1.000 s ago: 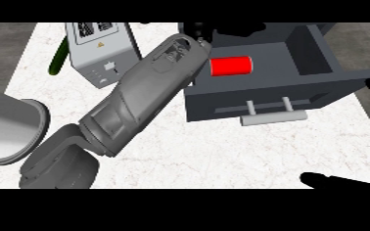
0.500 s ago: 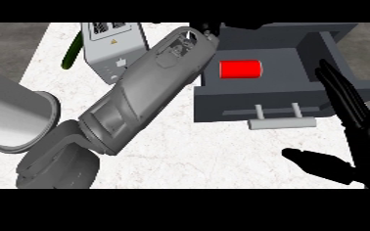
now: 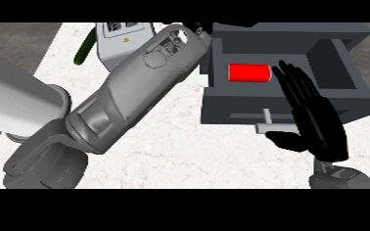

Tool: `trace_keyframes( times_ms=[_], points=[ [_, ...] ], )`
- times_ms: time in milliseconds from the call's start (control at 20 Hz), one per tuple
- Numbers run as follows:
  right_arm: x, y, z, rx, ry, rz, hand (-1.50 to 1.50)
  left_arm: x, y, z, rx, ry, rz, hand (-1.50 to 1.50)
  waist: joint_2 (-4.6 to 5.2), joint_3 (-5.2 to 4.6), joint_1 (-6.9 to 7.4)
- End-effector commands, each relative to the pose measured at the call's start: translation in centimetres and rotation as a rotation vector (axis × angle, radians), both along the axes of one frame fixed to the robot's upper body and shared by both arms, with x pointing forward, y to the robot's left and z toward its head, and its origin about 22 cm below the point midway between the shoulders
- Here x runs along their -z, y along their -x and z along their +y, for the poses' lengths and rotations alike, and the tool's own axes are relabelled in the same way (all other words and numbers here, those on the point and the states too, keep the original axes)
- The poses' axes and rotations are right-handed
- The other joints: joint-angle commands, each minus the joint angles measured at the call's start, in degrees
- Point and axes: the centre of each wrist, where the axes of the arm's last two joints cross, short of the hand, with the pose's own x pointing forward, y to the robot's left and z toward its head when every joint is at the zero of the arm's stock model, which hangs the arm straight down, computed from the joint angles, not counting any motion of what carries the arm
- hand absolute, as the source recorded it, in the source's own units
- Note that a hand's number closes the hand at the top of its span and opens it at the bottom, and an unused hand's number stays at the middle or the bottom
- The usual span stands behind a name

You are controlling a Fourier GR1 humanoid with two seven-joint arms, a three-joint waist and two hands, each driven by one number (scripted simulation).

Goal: Pick up the can, place it into the drawer and close the drawer

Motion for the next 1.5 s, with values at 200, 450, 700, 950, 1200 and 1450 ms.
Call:
trace_keyframes(
  times_ms=[200,450,700,950,1200,1450],
  points=[
    [5.0,-3.6,-0.2,0.066,0.016,-0.011,-1.5,-0.3,0.2,3.8,-0.011,-0.008,0.023,-1.5,-0.24,0.01,0.91],
    [7.3,-5.5,-0.7,0.097,0.035,0.0,-1.5,-2.5,0.2,6.4,-0.021,-0.002,0.011,-1.5,-0.1,0.04,1.55],
    [7.3,-8.0,-0.4,0.125,0.077,-0.009,-1.5,-2.8,1.2,8.2,-0.017,-0.019,0.018,-1.5,-0.18,0.03,1.56],
    [7.2,-11.5,1.8,0.156,0.116,-0.069,-1.5,-3.1,1.4,10.8,-0.017,-0.021,0.055,-1.5,0.16,0.04,2.6],
    [7.8,-13.1,-0.9,0.216,0.127,-0.127,-1.5,-0.3,2.7,12.9,-0.005,-0.01,0.07,-1.5,0.69,0.08,3.82],
    [5.5,-16.0,3.1,0.198,0.098,-0.142,-1.5,-0.1,2.4,13.4,-0.038,-0.025,0.059,-1.5,0.9,0.05,2.29]
  ],
)
